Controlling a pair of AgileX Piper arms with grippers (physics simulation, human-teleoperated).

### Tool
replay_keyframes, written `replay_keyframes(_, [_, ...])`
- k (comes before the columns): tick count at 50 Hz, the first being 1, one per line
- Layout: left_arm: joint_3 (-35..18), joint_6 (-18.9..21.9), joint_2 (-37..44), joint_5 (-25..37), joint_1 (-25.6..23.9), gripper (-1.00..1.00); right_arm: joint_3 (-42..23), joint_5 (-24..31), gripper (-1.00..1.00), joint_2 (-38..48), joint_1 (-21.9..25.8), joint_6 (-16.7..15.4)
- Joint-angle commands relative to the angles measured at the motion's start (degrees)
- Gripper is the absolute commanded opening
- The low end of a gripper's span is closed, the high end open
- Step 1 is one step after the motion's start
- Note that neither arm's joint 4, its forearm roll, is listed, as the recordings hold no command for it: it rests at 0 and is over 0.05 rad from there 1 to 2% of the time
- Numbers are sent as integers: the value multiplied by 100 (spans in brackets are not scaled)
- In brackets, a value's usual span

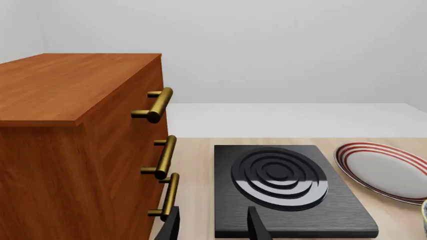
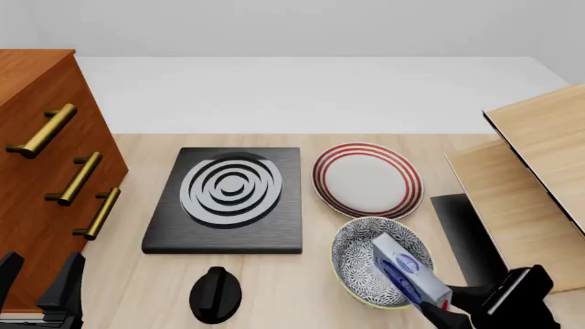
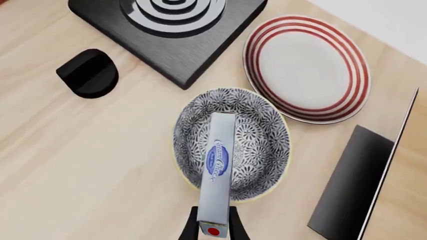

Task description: Pick up the cream cheese and put it in the bowl.

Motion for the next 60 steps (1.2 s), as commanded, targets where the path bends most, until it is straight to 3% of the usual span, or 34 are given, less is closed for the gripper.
replay_keyframes(1, [0,0,0,0,0,100,91,-378,-100,241,-76,136])
replay_keyframes(39, [0,0,0,0,0,100,520,-1735,-100,1309,-233,256])
replay_keyframes(59, [0,0,0,0,0,100,477,-1667,-100,1279,-206,301])
replay_keyframes(60, [0,0,0,0,0,100,457,-1638,100,1276,-184,322])
